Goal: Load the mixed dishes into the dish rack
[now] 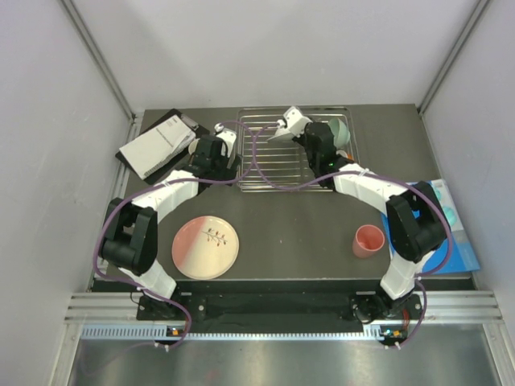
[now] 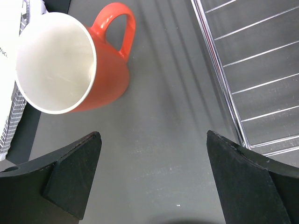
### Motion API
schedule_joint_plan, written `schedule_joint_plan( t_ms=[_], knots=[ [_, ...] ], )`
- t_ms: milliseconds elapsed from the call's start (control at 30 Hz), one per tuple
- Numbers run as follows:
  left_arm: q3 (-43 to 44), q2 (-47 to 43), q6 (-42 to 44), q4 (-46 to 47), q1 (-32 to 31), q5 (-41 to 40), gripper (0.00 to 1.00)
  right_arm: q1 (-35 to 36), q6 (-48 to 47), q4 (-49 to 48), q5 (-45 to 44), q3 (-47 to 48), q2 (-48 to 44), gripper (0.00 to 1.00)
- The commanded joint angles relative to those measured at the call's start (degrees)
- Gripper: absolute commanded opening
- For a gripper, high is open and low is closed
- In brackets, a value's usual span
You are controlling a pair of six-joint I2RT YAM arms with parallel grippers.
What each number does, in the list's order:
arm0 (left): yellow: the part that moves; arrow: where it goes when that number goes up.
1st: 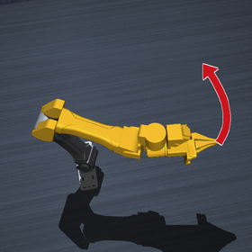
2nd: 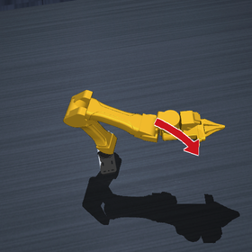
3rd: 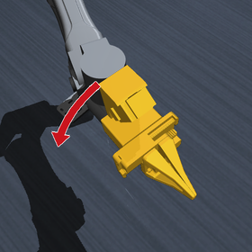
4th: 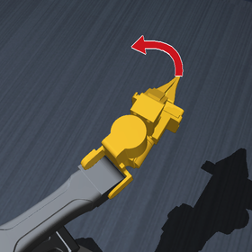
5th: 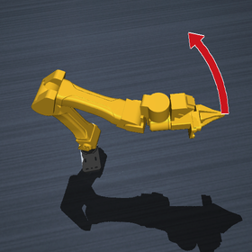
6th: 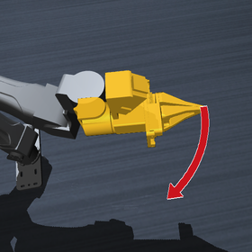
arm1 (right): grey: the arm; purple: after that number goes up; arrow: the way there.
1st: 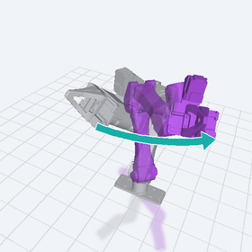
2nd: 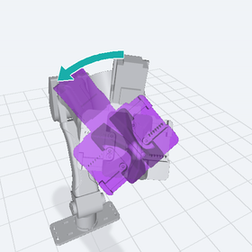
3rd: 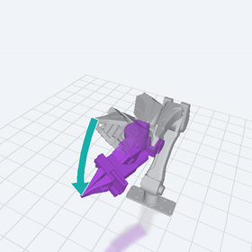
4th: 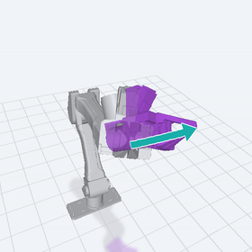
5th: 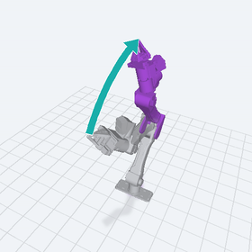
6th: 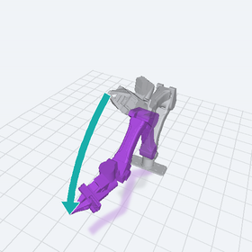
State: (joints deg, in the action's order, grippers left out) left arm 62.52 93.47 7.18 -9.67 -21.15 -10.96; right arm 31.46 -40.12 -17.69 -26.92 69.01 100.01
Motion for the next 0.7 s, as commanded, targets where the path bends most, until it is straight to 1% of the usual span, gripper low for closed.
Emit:
schedule_joint_plan(
  t_ms=[0,200,300,367,667],
  knots=[
    [-0.2,-1.5,-0.5,1.1,-0.5,1.3,0.99,-1.9,5.5,-3.9,-3.6,2.6,-3.5,0.0],
    [0.6,-0.5,-0.9,0.9,-0.5,1.6,0.99,-3.2,8.1,-5.2,-5.8,3.6,-4.9,0.0],
    [0.7,-0.7,-0.9,0.9,-0.5,1.6,0.99,-4.1,10.1,-2.4,-7.7,5.6,-4.2,0.0],
    [0.7,-1.0,-1.0,0.8,-0.5,1.6,0.99,-4.5,12.1,1.6,-8.9,7.0,-2.9,0.0],
    [1.1,-1.8,-1.2,0.1,-0.5,1.6,0.99,-4.7,16.6,7.1,-12.4,7.1,0.4,0.0]
  ],
)
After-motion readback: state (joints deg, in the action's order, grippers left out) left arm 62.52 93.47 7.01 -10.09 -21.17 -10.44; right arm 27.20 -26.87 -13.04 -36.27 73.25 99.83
